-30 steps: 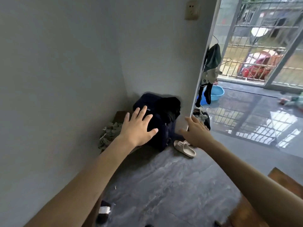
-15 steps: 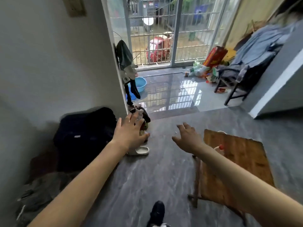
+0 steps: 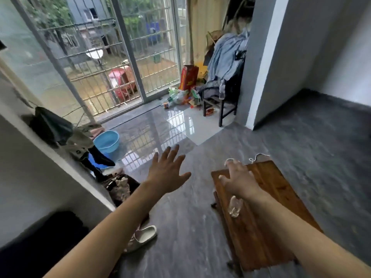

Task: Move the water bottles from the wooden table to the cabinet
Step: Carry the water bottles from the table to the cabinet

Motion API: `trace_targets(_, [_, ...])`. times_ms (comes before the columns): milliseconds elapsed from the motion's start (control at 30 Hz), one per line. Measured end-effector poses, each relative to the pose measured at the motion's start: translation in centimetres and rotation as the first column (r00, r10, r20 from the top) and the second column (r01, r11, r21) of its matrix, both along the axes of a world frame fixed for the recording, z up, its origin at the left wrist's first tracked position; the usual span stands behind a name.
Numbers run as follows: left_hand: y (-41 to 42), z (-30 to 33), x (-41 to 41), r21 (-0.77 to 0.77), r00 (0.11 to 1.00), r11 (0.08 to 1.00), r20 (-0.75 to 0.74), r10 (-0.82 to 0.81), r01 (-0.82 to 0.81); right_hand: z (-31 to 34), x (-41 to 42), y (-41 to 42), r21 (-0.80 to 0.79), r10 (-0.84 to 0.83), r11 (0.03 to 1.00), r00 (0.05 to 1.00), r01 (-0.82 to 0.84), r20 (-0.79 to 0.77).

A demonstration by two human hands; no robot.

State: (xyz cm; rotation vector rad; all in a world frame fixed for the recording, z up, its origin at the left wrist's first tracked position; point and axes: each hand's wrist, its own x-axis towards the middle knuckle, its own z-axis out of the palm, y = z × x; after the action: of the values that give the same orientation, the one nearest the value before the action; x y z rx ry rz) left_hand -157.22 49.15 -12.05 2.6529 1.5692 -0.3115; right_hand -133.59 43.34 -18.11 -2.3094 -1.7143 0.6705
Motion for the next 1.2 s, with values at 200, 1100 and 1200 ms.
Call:
trace_targets(200, [2.4, -2.7, 9.8, -0.086, 0.961, 0.958, -0.019, -0.276, 0.274, -3.2, 5.6, -4.1, -0.082, -0.284, 0.957, 0.958, 0.28, -0.045])
trace_targets(1100, [15.8, -25.8, 18.8, -0.424, 0.618, 0.537, 0.072, -0.783, 0.729, -20.2, 2.5, -0.9, -0.261, -0.762, 0.628, 0.647, 0.733, -0.014])
trace_targets(1200, [15.3, -31.1, 18.8, -0.475, 0.659, 0.538, 0.125, -0.742, 0.696, -24.8, 2.1, -1.1, -0.283, -0.768, 0.623, 0.638, 0.729, -0.046])
